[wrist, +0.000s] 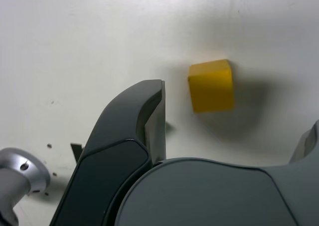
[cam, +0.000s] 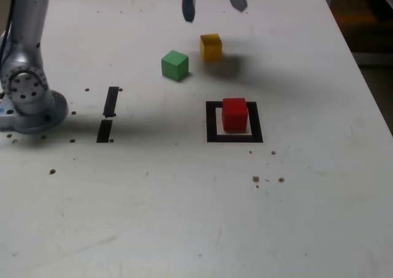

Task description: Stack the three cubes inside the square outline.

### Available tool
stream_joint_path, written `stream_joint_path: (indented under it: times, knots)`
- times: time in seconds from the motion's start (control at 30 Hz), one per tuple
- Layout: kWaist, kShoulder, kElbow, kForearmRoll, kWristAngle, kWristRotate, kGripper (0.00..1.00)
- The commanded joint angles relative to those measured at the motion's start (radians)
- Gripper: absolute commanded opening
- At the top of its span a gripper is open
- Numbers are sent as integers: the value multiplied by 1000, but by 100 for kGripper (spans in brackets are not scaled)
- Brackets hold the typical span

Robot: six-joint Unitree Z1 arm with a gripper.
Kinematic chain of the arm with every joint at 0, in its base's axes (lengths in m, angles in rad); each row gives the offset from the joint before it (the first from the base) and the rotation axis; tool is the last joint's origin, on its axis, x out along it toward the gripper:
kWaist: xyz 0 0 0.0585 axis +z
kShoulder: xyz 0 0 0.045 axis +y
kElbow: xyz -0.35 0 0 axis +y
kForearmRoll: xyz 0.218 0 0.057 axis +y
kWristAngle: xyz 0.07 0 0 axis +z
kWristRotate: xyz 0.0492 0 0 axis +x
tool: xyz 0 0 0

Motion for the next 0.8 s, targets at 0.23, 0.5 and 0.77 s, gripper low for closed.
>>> stream_joint_path:
  times: [0.23,0.5,0.77]
  knots:
    - [13,112,52,-106,-4,19,93]
    - [31,140,83,-122,-11,9,71]
    - [33,147,85,-131,-16,7,46]
